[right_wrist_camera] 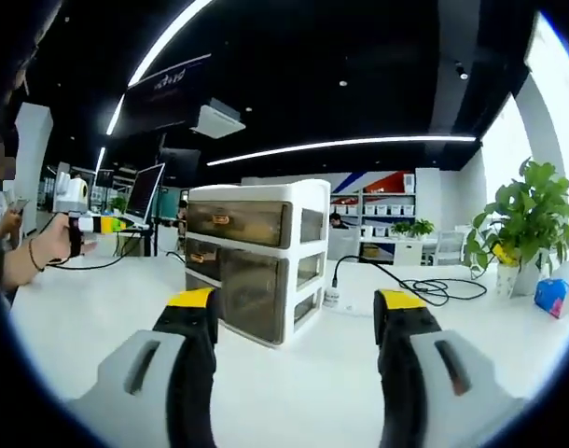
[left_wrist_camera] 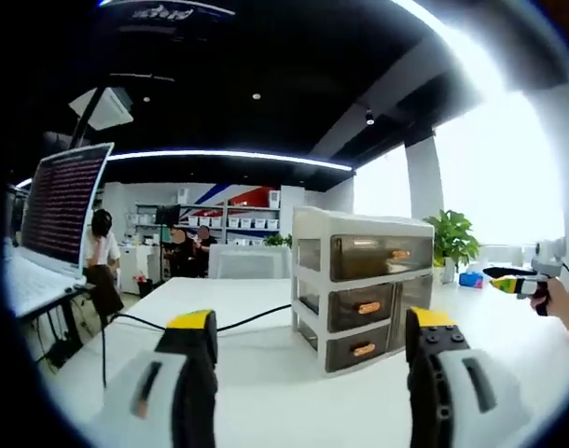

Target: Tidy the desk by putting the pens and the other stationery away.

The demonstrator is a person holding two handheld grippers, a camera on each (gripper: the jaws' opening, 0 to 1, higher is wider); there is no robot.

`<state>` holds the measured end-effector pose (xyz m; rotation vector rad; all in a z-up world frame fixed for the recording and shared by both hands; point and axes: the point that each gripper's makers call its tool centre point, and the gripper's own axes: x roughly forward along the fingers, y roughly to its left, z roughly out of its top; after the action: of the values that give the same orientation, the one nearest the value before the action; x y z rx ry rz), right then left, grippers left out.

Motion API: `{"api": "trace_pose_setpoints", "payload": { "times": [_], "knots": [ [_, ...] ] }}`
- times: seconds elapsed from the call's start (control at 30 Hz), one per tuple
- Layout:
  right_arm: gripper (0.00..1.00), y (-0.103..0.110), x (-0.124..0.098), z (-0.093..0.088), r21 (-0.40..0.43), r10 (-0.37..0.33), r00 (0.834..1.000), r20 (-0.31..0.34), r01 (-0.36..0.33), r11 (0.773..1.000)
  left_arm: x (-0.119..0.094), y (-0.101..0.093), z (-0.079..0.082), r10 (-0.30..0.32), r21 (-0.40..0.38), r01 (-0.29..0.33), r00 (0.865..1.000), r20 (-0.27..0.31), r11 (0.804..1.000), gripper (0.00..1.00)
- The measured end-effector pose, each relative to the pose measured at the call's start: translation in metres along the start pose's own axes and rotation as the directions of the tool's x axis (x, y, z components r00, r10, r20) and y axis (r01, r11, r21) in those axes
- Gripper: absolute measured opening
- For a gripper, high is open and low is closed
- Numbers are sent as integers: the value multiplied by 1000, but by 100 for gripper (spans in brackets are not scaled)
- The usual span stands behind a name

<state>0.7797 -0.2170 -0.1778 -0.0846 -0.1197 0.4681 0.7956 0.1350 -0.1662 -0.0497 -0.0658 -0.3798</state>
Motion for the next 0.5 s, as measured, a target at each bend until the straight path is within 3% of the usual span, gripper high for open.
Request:
{"api": "trace_pose_setpoints", "payload": {
  "times": [0.1,0.13,0.2,0.33,0.5],
  "knots": [
    [96,5,3,-7,15,-7,999,-31,8,1000,6,-4,-9,-11,-4,11,1000,-27,1000,92],
    [97,7,4,-12,21,-1,999,-54,2,1000,9,-6,-12,-15,-9,15,999,-34,1000,97],
    [97,13,7,-17,23,17,997,-79,-15,1000,12,-9,-18,-21,-12,21,999,-50,1000,97],
    [97,33,11,-21,19,58,994,-88,-56,998,16,-9,-30,-8,64,14,996,-91,998,97],
    [97,39,11,-23,-76,43,992,-123,-53,996,18,-7,-28,-10,76,15,998,-64,997,97]
  ]
}}
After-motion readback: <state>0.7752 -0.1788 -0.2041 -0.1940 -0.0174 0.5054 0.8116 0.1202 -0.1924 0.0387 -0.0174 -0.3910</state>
